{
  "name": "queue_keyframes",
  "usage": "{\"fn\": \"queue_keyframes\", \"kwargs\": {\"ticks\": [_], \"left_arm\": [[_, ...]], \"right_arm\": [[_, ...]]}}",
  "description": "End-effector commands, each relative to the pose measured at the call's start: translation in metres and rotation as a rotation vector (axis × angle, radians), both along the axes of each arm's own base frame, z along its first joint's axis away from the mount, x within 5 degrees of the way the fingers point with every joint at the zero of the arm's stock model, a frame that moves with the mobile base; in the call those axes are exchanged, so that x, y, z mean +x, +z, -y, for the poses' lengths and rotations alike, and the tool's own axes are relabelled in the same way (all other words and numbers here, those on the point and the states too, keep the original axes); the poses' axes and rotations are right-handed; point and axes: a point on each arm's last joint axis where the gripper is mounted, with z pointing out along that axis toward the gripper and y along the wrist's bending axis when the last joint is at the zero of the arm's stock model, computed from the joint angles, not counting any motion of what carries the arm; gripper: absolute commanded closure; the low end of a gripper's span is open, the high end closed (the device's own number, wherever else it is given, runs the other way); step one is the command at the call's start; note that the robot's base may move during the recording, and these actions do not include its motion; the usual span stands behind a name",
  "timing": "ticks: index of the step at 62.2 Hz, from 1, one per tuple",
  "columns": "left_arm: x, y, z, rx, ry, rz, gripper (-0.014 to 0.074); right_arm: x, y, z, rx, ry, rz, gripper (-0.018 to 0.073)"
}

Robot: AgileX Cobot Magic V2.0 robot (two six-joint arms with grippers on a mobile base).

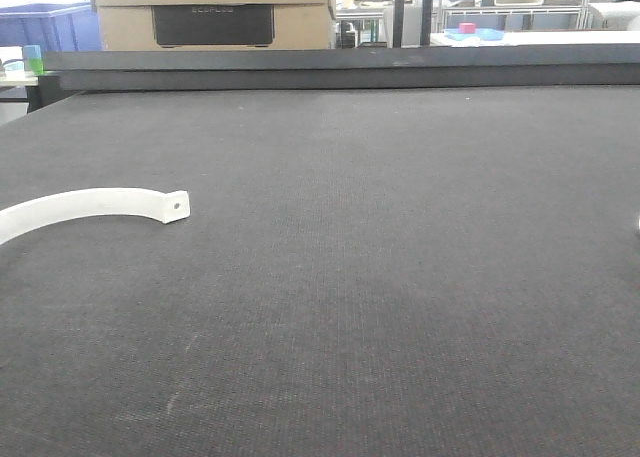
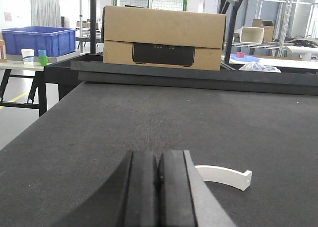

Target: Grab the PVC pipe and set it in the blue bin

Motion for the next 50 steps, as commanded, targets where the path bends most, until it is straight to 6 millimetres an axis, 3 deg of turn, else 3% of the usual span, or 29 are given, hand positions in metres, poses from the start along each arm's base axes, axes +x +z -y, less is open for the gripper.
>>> {"fn": "queue_keyframes", "kwargs": {"ticks": [1, 50], "left_arm": [[-0.0007, 0.0027, 0.0004, -0.004, -0.008, 0.025, 0.0707], [-0.0007, 0.0027, 0.0004, -0.004, -0.008, 0.025, 0.0707]], "right_arm": [[-0.0004, 0.0024, 0.0005, -0.008, -0.009, 0.026, 0.0728], [-0.0004, 0.0024, 0.0005, -0.008, -0.009, 0.026, 0.0728]]}}
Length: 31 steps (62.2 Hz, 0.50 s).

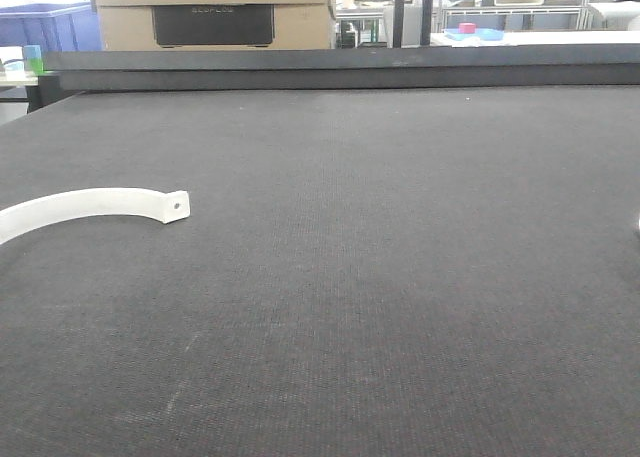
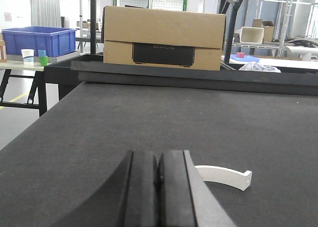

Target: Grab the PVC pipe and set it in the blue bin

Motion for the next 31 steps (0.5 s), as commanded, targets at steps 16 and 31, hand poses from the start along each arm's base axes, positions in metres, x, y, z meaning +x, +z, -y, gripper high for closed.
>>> {"fn": "queue_keyframes", "kwargs": {"ticks": [16, 31], "left_arm": [[-0.0007, 0.0027, 0.0004, -0.004, -0.008, 0.025, 0.0707], [-0.0007, 0.0027, 0.0004, -0.004, -0.008, 0.025, 0.0707]], "right_arm": [[-0.0004, 0.0024, 0.0005, -0.008, -0.009, 0.026, 0.0728], [-0.0006, 0.0045, 0.0007, -0.007, -0.011, 0.05, 0.0728]]}}
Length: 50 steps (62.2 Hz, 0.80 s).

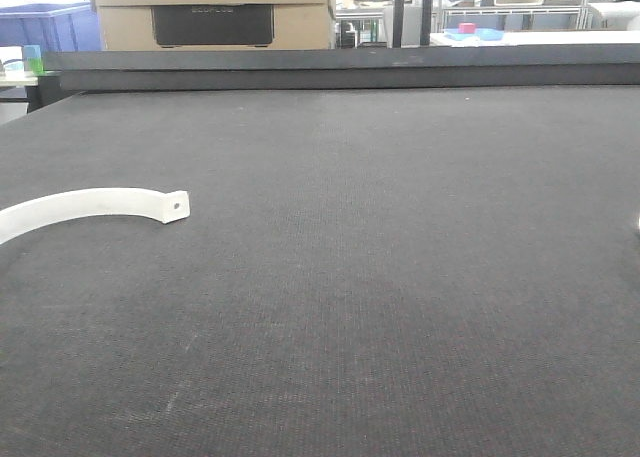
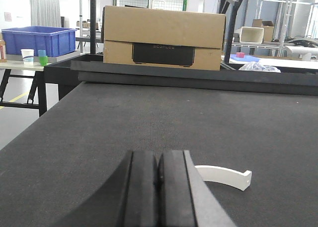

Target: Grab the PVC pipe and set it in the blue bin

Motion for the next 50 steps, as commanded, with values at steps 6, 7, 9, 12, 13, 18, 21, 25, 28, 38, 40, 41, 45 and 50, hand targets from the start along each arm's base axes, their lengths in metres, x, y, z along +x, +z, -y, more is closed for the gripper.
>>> {"fn": "queue_keyframes", "kwargs": {"ticks": [6, 7, 9, 12, 13, 18, 21, 25, 28, 38, 40, 41, 45, 50], "left_arm": [[-0.001, 0.003, 0.0, -0.004, -0.008, 0.025, 0.0707], [-0.001, 0.003, 0.0, -0.004, -0.008, 0.025, 0.0707], [-0.001, 0.003, 0.0, -0.004, -0.008, 0.025, 0.0707], [-0.001, 0.003, 0.0, -0.004, -0.008, 0.025, 0.0707], [-0.001, 0.003, 0.0, -0.004, -0.008, 0.025, 0.0707], [-0.001, 0.004, 0.0, -0.005, -0.008, 0.035, 0.0707], [-0.001, 0.004, 0.0, -0.005, -0.009, 0.036, 0.0707], [-0.001, 0.004, 0.0, -0.005, -0.009, 0.039, 0.0707], [-0.001, 0.004, 0.0, -0.005, -0.009, 0.038, 0.0707], [-0.001, 0.004, 0.0, -0.005, -0.009, 0.038, 0.0707], [-0.001, 0.004, 0.0, -0.005, -0.009, 0.038, 0.0707], [-0.001, 0.004, 0.0, -0.005, -0.009, 0.038, 0.0707], [-0.001, 0.004, 0.0, -0.005, -0.009, 0.038, 0.0707], [-0.001, 0.004, 0.001, -0.005, -0.009, 0.041, 0.0707]], "right_arm": [[-0.001, 0.006, 0.001, -0.006, -0.012, 0.067, 0.0728], [-0.001, 0.006, 0.001, -0.006, -0.012, 0.071, 0.0728], [-0.001, 0.008, 0.001, -0.005, -0.013, 0.085, 0.0728], [-0.002, 0.01, 0.001, -0.003, -0.015, 0.116, 0.0728], [-0.002, 0.012, 0.001, -0.003, -0.016, 0.128, 0.0728], [-0.003, 0.017, 0.002, 0.001, -0.02, 0.19, 0.0728], [-0.003, 0.018, 0.002, 0.002, -0.021, 0.205, 0.0728], [-0.004, 0.019, 0.002, 0.002, -0.022, 0.21, 0.0728], [-0.004, 0.019, 0.002, 0.002, -0.022, 0.21, 0.0728], [-0.003, 0.018, 0.002, 0.002, -0.021, 0.207, 0.0728], [-0.003, 0.018, 0.002, 0.002, -0.021, 0.207, 0.0728], [-0.003, 0.018, 0.002, 0.002, -0.021, 0.207, 0.0728], [-0.003, 0.018, 0.002, 0.002, -0.021, 0.207, 0.0728], [-0.003, 0.018, 0.002, 0.002, -0.021, 0.207, 0.0728]]}}
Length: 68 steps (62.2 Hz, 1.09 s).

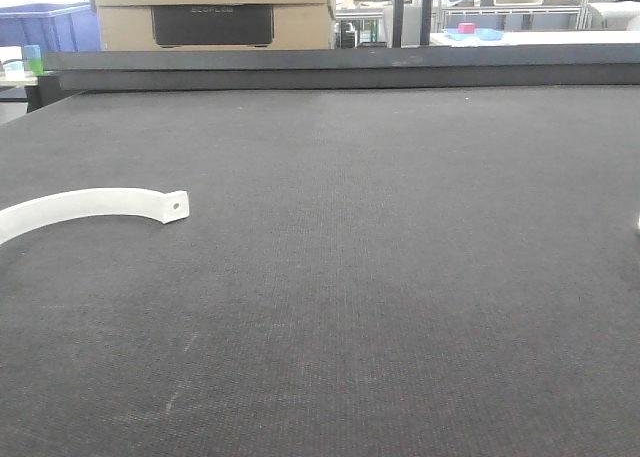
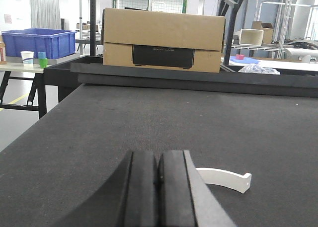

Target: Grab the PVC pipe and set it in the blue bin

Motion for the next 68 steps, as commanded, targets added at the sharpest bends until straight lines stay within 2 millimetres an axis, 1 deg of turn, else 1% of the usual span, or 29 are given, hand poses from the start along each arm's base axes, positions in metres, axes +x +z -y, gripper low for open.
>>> {"fn": "queue_keyframes", "kwargs": {"ticks": [1, 27, 35, 43, 45, 49, 55, 59, 65, 68], "left_arm": [[-0.001, 0.003, 0.0, -0.003, -0.008, 0.03, 0.0707], [-0.001, 0.004, 0.0, -0.003, -0.008, 0.037, 0.0707], [-0.001, 0.004, 0.001, -0.003, -0.009, 0.044, 0.0707], [-0.001, 0.005, 0.001, -0.006, -0.009, 0.046, 0.0707], [-0.001, 0.005, 0.0, -0.021, -0.01, 0.046, 0.0707], [-0.001, 0.005, 0.0, -0.081, -0.014, 0.041, 0.0707], [-0.005, 0.023, 0.0, -0.112, -0.019, 0.065, 0.0707], [-0.009, 0.037, 0.0, -0.111, -0.023, 0.064, 0.0707], [-0.017, 0.064, 0.0, -0.08, -0.02, 0.077, 0.0707], [-0.017, 0.073, 0.0, -0.055, -0.013, 0.064, 0.0707]], "right_arm": [[-0.001, 0.002, 0.0, -0.008, -0.01, 0.027, 0.0728], [-0.002, 0.005, 0.001, -0.004, -0.012, 0.054, 0.0728], [-0.001, 0.004, 0.002, 0.045, -0.009, 0.049, 0.0728], [-0.001, 0.003, 0.002, 0.049, -0.007, 0.033, 0.0728], [-0.001, 0.002, 0.002, 0.056, -0.005, 0.021, 0.0728], [-0.002, 0.008, 0.002, 0.105, 0.003, 0.021, 0.0728], [-0.005, 0.023, 0.002, 0.174, 0.027, 0.007, 0.0728], [-0.009, 0.035, 0.001, 0.174, 0.041, 0.004, 0.0728], [-0.015, 0.053, 0.0, 0.171, 0.054, 0.023, 0.0728], [-0.014, 0.061, -0.001, 0.17, 0.057, 0.013, 0.0728]]}}
